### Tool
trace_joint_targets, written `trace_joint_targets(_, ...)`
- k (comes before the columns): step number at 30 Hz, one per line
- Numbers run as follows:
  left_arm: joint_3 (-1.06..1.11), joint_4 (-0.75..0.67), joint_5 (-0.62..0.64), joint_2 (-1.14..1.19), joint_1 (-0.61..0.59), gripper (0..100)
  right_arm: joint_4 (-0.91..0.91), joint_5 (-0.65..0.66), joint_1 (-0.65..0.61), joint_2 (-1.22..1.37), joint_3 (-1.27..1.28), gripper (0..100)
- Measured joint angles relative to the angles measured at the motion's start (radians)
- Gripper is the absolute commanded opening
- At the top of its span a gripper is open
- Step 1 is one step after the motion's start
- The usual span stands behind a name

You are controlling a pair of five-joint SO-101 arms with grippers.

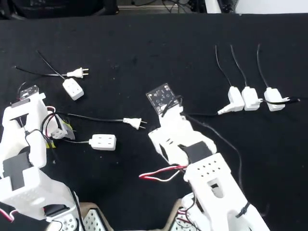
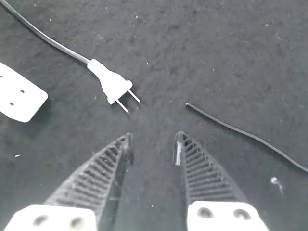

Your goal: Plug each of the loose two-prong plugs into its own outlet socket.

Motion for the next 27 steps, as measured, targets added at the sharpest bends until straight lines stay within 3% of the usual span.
trace_joint_targets(6, 0.003, -0.002, 0.0, 0.0, 0.0, 23, -0.086, 0.0, -0.003, 0.0, 0.032, 13.4)
trace_joint_targets(13, 0.003, -0.002, -0.006, 0.0, 0.0, 23, -0.092, -0.046, -0.063, 0.0, 0.034, 13.4)
trace_joint_targets(27, 0.003, 0.018, -0.008, 0.0, 0.0, 23, -0.092, -0.054, -0.068, 0.0, 0.034, 13.4)
